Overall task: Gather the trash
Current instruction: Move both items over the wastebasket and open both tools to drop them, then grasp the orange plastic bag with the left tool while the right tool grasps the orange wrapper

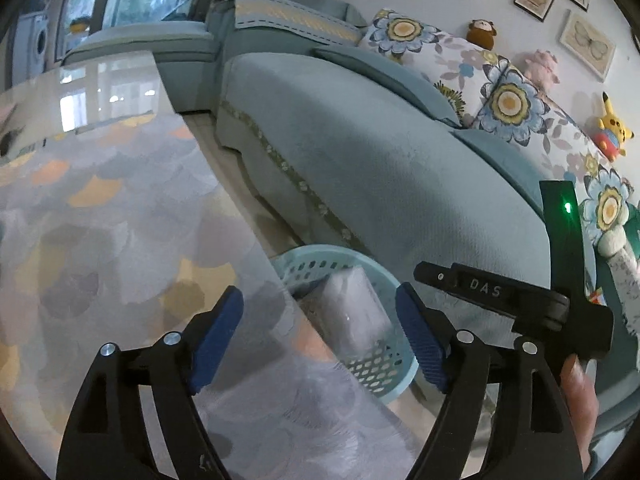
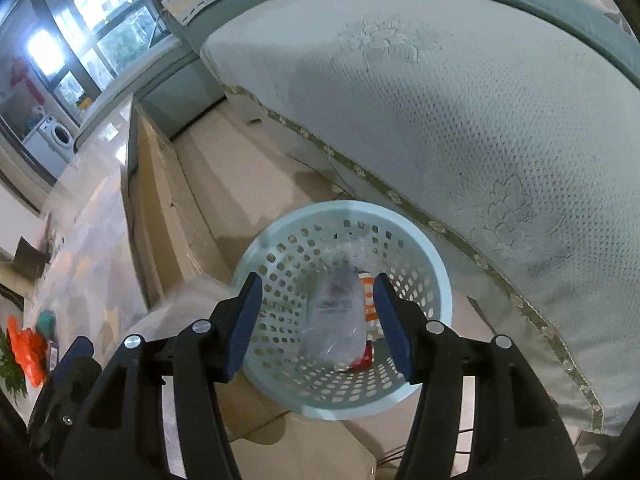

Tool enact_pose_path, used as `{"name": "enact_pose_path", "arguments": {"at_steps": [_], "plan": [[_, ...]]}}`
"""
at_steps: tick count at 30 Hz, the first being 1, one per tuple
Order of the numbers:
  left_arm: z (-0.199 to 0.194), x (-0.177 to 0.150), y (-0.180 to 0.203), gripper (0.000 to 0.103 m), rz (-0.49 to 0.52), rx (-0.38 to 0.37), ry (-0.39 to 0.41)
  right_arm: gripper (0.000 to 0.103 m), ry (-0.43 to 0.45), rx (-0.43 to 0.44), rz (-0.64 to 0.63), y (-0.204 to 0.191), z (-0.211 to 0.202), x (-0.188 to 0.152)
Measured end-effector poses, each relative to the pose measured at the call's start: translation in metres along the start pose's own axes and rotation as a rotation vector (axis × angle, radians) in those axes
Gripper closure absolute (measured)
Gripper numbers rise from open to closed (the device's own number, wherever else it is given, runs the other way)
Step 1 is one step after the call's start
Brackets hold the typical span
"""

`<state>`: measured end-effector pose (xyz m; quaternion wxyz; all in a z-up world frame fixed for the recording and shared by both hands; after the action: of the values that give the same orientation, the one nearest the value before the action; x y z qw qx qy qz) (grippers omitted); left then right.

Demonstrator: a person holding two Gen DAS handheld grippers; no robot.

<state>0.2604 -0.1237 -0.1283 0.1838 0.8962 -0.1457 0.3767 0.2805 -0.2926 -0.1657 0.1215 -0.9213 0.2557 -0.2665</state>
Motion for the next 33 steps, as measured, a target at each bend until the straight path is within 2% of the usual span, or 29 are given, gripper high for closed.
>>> {"name": "enact_pose_path", "arguments": {"at_steps": [6,12,16,22,24,26,29,33], "plan": [[-0.014,0.001,-0.014,0.027,-0.044,-0.006,0.025,0.049,0.041,-0.005,-0.033,-0.002,-0.011,0.002],[-0.039,0.004,-0.028,0.027,-0.052,0.033,0.053,0.049,0.084,0.044,-0.083,-0.022,-0.026,0.003],[-0.076,-0.001,-0.048,0.027,-0.085,0.081,0.101,0.049,0.135,0.082,-0.135,-0.046,-0.045,0.001],[-0.145,-0.001,-0.116,0.026,-0.189,0.243,0.186,0.049,0.163,0.163,-0.199,-0.088,-0.068,-0.016],[-0.164,0.003,-0.136,0.013,-0.215,0.302,0.207,0.049,0.192,0.178,-0.242,-0.106,-0.077,-0.023],[-0.191,0.003,-0.166,0.009,-0.242,0.399,0.240,0.049,0.222,0.196,-0.299,-0.127,-0.085,-0.032],[-0.209,0.000,-0.202,0.009,-0.284,0.442,0.239,0.049,0.254,0.230,-0.376,-0.159,-0.095,-0.052],[-0.208,-0.008,-0.248,0.009,-0.345,0.530,0.182,0.049,0.223,0.291,-0.459,-0.201,-0.095,-0.090]]}}
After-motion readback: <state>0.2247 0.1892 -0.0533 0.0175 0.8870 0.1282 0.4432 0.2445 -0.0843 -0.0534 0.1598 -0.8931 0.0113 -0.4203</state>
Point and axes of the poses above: each gripper's, at about its wrist camera, not at the fingertips, and z roughly the way its jaws point, y to its right, x to its top, the point moved 10 cm from there along z, roughly the way its jaws point, and after that the axes turned 11 degrees about z, right-handed, at the moved point
